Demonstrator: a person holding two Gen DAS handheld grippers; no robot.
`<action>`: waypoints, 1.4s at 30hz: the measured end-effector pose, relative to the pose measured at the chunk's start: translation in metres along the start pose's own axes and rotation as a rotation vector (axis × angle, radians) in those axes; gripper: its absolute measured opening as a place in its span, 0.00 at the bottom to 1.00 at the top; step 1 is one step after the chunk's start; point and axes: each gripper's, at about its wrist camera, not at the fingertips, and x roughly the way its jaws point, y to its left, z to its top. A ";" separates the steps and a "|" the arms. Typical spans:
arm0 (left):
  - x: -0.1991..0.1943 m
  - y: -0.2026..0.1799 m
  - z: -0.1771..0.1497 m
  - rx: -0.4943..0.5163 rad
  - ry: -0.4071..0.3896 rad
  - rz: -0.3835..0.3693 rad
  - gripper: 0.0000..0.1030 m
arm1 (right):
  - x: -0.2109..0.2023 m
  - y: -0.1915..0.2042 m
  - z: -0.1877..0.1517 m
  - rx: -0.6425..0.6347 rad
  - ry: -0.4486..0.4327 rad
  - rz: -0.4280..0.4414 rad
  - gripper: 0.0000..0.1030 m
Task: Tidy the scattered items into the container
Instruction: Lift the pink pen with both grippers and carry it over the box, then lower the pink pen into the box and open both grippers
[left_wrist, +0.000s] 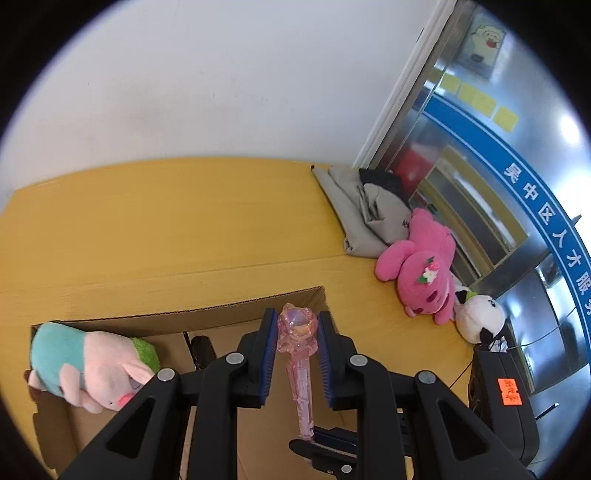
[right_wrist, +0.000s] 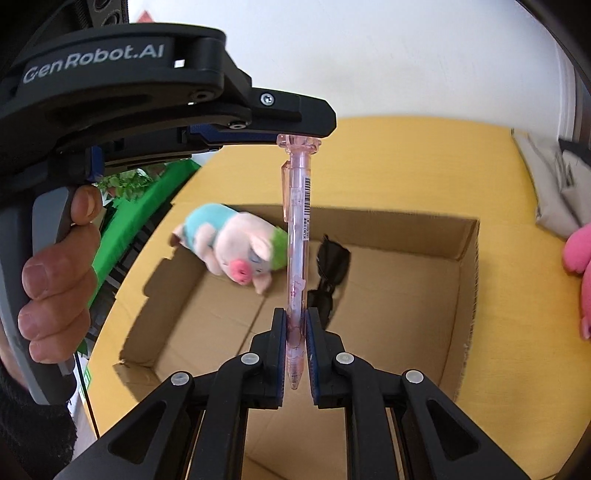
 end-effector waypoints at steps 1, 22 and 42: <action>0.010 0.005 -0.002 -0.006 0.014 0.000 0.19 | 0.009 -0.005 -0.002 0.011 0.017 0.004 0.10; 0.143 0.074 -0.036 -0.141 0.221 -0.024 0.19 | 0.115 -0.062 -0.033 0.150 0.235 -0.074 0.11; 0.145 0.072 -0.038 -0.140 0.194 0.008 0.42 | 0.094 -0.071 -0.044 0.183 0.152 -0.077 0.55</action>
